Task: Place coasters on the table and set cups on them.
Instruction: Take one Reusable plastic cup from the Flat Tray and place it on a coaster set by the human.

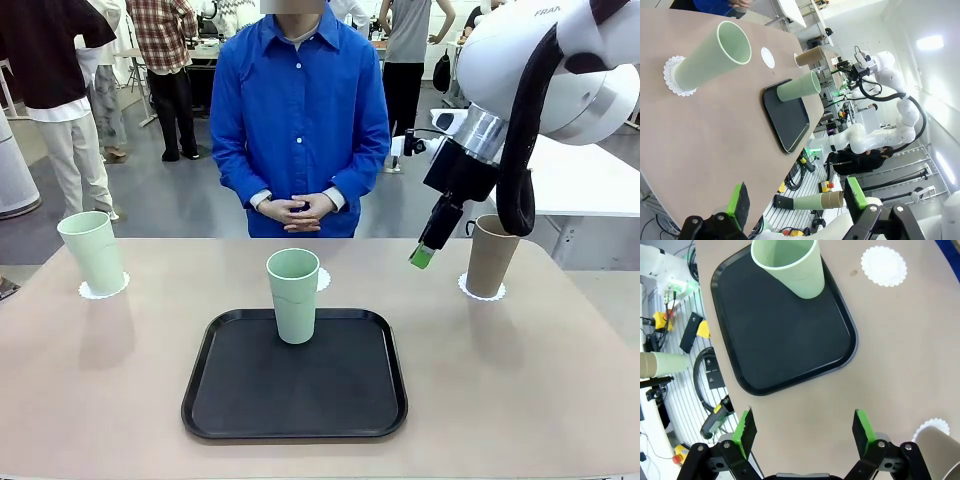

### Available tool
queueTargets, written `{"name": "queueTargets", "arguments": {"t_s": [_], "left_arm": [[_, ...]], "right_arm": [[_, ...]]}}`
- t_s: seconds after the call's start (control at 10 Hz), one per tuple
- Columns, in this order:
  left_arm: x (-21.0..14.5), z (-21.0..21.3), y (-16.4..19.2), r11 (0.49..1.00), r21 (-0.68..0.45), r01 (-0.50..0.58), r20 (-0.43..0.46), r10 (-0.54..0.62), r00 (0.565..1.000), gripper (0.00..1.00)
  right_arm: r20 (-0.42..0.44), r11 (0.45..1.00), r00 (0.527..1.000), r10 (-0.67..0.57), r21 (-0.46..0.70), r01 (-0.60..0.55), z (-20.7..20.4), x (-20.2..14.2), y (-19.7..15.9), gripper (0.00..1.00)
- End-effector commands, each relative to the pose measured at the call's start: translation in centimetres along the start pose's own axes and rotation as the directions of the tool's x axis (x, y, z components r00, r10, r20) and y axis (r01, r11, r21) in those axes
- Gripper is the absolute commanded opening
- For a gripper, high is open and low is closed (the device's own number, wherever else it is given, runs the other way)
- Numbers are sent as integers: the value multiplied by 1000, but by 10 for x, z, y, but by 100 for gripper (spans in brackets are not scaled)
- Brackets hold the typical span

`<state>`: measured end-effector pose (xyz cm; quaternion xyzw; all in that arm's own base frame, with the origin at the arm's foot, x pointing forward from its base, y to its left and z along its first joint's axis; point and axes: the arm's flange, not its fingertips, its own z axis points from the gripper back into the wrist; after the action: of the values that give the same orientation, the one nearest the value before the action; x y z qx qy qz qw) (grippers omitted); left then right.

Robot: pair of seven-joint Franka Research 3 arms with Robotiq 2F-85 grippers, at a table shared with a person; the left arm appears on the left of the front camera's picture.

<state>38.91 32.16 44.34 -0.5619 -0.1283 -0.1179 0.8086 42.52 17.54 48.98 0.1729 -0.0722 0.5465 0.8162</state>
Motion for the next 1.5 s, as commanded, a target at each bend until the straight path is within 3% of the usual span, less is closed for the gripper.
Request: {"name": "queueTargets", "arguments": {"t_s": [0.0, 0.1, 0.2, 0.3, 0.5, 0.6, 0.8, 1.0, 1.2, 1.4], "left_arm": [[0, 1, -2, 1000, 5, -3, 1, 3, 1000, 100], [0, 1, -2, 1000, 5, -3, 1, 3, 1000, 100], [0, 1, -2, 1000, 5, -3, 1, 3, 1000, 100], [0, 1, -2, 1000, 5, -3, 1, 3, 1000, 100], [0, 1, -2, 1000, 5, -3, 1, 3, 1000, 100], [0, 1, -2, 1000, 5, -3, 1, 3, 1000, 100], [0, 1, -2, 1000, 5, -3, 1, 3, 1000, 100], [0, 1, -2, 1000, 5, -3, 1, 3, 1000, 100], [0, 1, -2, 1000, 5, -3, 1, 3, 1000, 100], [0, 1, -2, 1000, 5, -3, 1, 3, 1000, 100]], "right_arm": [[-3, 1000, 1000, -3, 5, 3, 0, 0, 3, 100], [0, 1000, 1000, 0, 0, 0, 0, 0, 0, 100], [266, 964, 939, 217, 94, -249, -19, -21, -6, 100], [401, 924, 863, 308, 92, -372, -55, -30, -15, 100], [506, 872, 771, 387, 71, -485, -92, -33, -26, 100], [605, 838, 682, 411, 43, -543, -100, -44, -29, 100], [816, 790, 417, 400, -77, -608, -115, -65, -35, 100], [874, 816, 326, 360, -127, -564, -131, -72, -35, 100], [898, 850, 309, 313, -119, -514, -148, -71, -34, 100], [894, 905, 399, 203, -15, -425, -162, -64, -26, 100]]}}
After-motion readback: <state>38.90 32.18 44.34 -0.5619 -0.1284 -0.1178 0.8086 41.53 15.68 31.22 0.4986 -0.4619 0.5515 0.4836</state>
